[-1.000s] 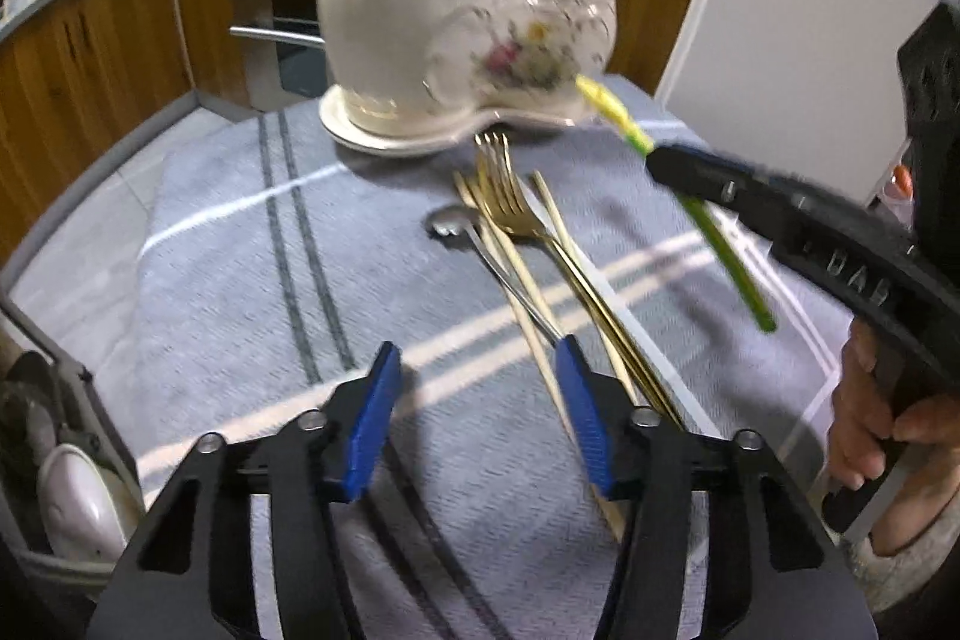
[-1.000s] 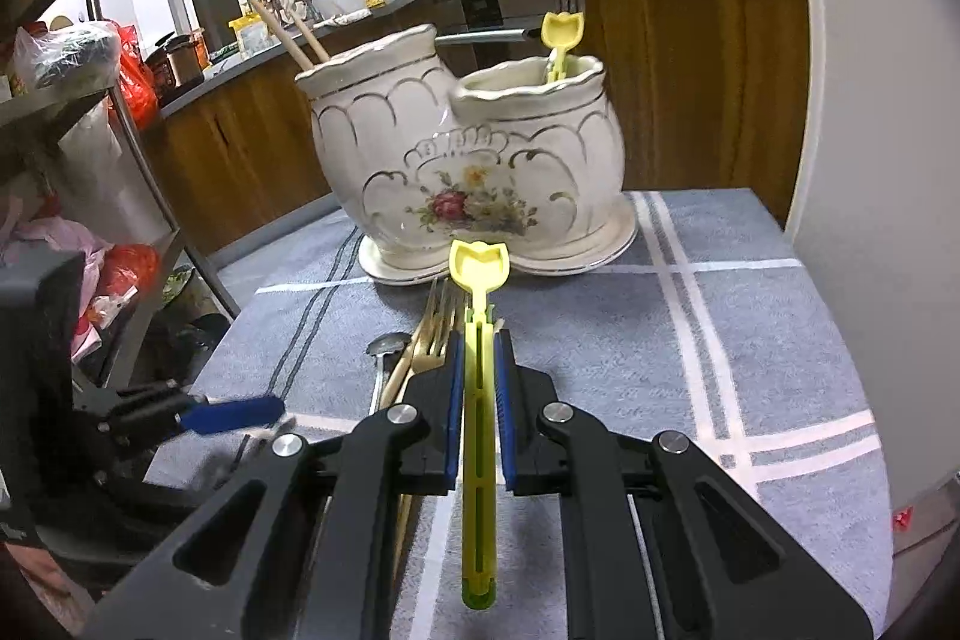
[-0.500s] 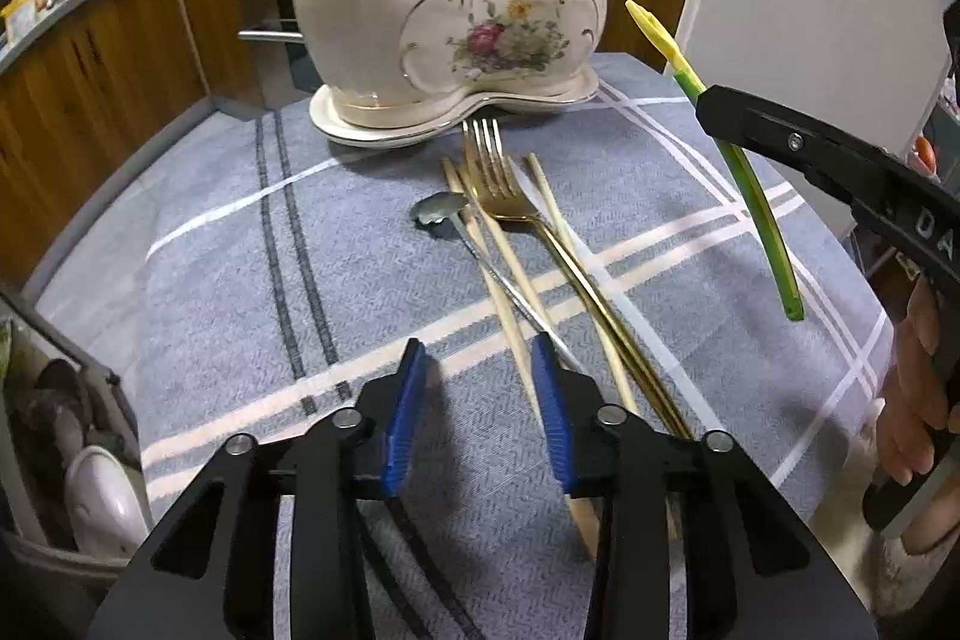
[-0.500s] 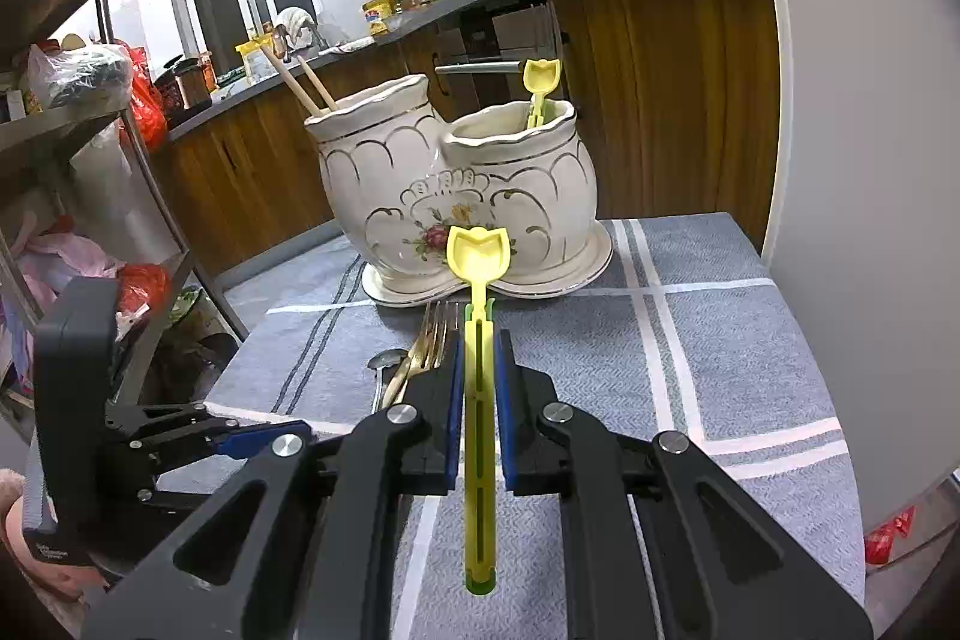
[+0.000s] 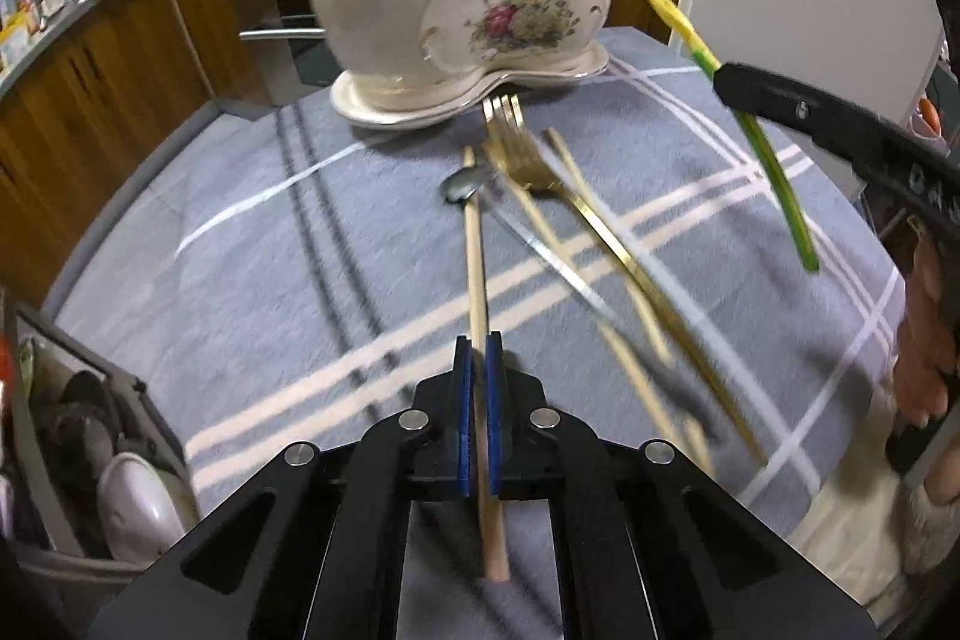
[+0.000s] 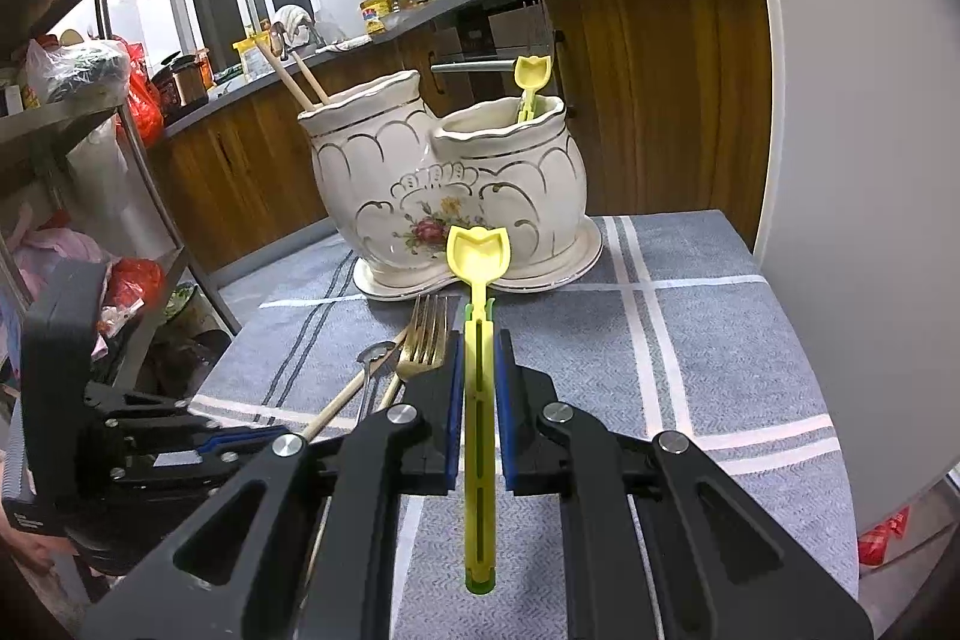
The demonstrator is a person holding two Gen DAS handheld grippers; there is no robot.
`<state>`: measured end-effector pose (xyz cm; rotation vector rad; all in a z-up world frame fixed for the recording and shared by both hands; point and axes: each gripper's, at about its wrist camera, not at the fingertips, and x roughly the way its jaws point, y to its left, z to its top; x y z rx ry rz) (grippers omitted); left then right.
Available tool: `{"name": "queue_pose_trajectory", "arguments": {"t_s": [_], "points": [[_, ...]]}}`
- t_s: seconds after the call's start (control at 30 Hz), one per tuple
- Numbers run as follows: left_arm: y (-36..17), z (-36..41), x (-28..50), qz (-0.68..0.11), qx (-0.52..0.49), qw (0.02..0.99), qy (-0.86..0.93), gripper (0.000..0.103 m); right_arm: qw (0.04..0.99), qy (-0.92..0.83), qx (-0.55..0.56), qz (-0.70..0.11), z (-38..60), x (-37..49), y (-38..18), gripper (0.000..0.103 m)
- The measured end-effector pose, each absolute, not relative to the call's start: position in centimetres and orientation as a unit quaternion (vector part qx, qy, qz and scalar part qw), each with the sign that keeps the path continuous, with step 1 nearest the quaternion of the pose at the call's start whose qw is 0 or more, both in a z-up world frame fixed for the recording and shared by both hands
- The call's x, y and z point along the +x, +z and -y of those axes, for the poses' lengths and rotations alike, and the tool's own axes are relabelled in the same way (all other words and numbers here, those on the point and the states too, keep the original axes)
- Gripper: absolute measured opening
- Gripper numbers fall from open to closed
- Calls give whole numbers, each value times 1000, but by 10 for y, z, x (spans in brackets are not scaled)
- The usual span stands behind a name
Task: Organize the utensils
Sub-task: 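Lift the chopstick with the left tool while the right tool carries the spoon toward the holder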
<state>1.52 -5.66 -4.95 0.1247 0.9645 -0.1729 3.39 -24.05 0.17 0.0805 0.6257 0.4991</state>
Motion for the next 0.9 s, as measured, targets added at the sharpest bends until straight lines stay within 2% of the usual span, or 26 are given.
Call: {"name": "queue_pose_trajectory", "arguments": {"t_s": [0.5,0.9], "points": [[-53,38,-23,-477,74,872,-81,5,919,244,38,-307,238,35,1,10],[-55,27,-3,-477,63,875,-48,5,918,245,35,-309,234,34,-2,10]]}}
